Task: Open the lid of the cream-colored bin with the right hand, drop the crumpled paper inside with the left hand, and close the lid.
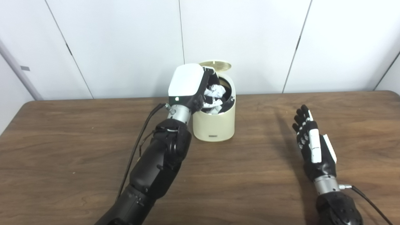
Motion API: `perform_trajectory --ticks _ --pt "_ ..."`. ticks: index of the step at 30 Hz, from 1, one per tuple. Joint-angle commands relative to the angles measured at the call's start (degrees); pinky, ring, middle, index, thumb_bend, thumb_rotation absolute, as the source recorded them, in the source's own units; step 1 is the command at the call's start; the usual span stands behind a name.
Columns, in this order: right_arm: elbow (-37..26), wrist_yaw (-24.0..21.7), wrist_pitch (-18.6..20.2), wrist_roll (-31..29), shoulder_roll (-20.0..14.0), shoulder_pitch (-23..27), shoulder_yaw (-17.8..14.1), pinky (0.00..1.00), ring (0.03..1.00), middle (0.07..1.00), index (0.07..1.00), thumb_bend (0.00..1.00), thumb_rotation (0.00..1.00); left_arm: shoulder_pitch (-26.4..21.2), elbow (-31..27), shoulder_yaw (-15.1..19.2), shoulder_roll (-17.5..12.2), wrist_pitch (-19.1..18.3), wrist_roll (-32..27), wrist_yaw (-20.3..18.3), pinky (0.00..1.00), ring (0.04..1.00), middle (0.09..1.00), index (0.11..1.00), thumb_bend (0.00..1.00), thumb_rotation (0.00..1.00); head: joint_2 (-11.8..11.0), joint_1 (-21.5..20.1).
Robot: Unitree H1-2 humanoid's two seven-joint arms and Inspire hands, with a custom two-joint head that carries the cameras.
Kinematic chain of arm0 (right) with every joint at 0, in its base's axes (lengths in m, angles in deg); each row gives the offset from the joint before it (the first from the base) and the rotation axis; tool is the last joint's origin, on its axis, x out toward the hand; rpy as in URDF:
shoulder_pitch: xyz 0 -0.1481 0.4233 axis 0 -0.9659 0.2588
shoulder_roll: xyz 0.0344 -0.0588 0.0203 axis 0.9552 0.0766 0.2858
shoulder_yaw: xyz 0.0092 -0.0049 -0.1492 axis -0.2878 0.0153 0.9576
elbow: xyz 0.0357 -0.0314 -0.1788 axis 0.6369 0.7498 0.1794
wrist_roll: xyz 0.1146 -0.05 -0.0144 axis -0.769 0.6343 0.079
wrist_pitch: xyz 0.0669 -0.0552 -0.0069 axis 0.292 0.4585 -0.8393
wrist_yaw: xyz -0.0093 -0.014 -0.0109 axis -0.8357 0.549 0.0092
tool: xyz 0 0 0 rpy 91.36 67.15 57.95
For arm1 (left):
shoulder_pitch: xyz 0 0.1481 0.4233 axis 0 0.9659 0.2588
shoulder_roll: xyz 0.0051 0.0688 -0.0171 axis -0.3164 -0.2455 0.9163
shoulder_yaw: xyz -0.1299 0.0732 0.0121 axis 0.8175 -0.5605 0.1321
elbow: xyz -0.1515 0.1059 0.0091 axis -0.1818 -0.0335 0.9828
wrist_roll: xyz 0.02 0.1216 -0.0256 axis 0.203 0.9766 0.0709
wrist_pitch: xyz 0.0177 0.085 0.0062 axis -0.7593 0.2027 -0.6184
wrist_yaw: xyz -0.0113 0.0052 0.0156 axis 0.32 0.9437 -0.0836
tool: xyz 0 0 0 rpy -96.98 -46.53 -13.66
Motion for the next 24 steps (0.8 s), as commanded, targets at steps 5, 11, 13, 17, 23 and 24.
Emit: perform_trajectory --ticks 5,11,13,17,23,24 --pt "2.52 -0.46 -1.49 -0.92 0.25 -2.16 -0.21 1.0 1.0 1.0 1.0 0.58 1.0 -2.01 -1.4 0.14 -0.56 -0.6 1.07 -0.43 0.5 0.605 0.553 0.473 0.51 0.0 0.0 -0.1" --pt "2.91 -0.24 -1.4 -1.1 0.43 -2.09 -0.26 1.0 1.0 0.988 1.0 0.58 1.0 -2.04 -1.44 0.13 -0.55 -0.75 1.23 -0.65 0.5 0.602 0.553 0.473 0.51 0.0 -0.11 -0.12" --pt "2.97 -0.17 -1.44 -1.06 0.47 -2.09 -0.26 1.0 1.0 0.984 1.0 0.58 1.0 -2.07 -1.47 -0.02 -0.64 -0.8 1.54 -0.78 0.52 0.613 0.554 0.472 0.51 0.0 -0.12 -0.12" --pt "3.07 -0.23 -1.64 -1.32 0.56 -2.07 -0.33 1.0 1.0 0.978 1.0 0.58 1.0 -2.0 -1.65 -0.2 -0.69 -0.65 2.14 -1.33 0.56 0.634 0.608 0.481 0.52 0.02 -0.03 -0.23" --pt "2.89 -0.11 -1.78 -1.45 0.52 -2.15 -0.37 1.0 1.0 0.977 1.0 0.59 1.0 -1.87 -1.36 -0.02 -0.43 -0.05 1.92 -1.13 0.6 0.682 0.689 0.492 0.52 0.05 0.0 -0.28" --pt "2.89 -0.06 -1.77 -1.41 0.51 -2.15 -0.37 1.0 1.0 0.977 1.0 0.59 1.0 -1.87 -1.29 -0.06 -0.44 0.02 1.96 -1.08 0.6 0.683 0.689 0.492 0.52 0.05 0.0 -0.28"
